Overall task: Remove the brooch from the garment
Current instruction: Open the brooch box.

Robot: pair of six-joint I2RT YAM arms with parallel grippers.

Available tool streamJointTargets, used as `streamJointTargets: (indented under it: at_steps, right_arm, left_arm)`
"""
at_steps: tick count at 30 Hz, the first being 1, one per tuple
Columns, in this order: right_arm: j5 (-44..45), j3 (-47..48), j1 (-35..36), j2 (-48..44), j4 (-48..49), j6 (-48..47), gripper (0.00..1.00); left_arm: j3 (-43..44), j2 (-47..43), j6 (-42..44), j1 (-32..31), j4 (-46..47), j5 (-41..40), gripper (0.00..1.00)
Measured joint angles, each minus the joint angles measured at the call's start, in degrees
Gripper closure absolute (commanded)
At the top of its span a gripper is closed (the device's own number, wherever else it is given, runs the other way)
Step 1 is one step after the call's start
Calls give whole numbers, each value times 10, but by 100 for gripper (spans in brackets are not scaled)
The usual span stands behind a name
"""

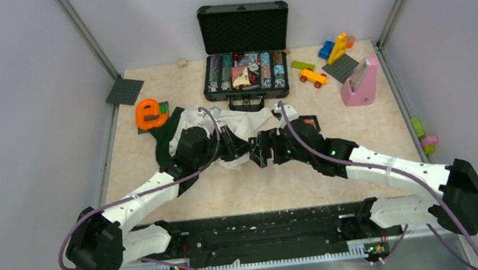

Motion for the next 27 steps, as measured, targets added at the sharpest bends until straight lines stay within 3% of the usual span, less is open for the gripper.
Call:
streamJointTargets:
  at_steps: [5, 9, 16, 27]
  right_arm:
    - [74, 27, 32, 34, -33, -15, 12]
    - [114, 39, 43, 50, -53, -18, 26]
    - [166, 42, 48, 39, -88, -12, 38]
    - [199, 42, 48, 3, -111, -18, 73]
  left_arm:
    - [0, -6, 0, 0, -12, -1, 81]
    - [0, -10, 1, 0, -13, -2, 81]
    - [0, -10, 11, 0, -23, -19, 81]
    - [0, -10, 11, 0, -21, -12, 81]
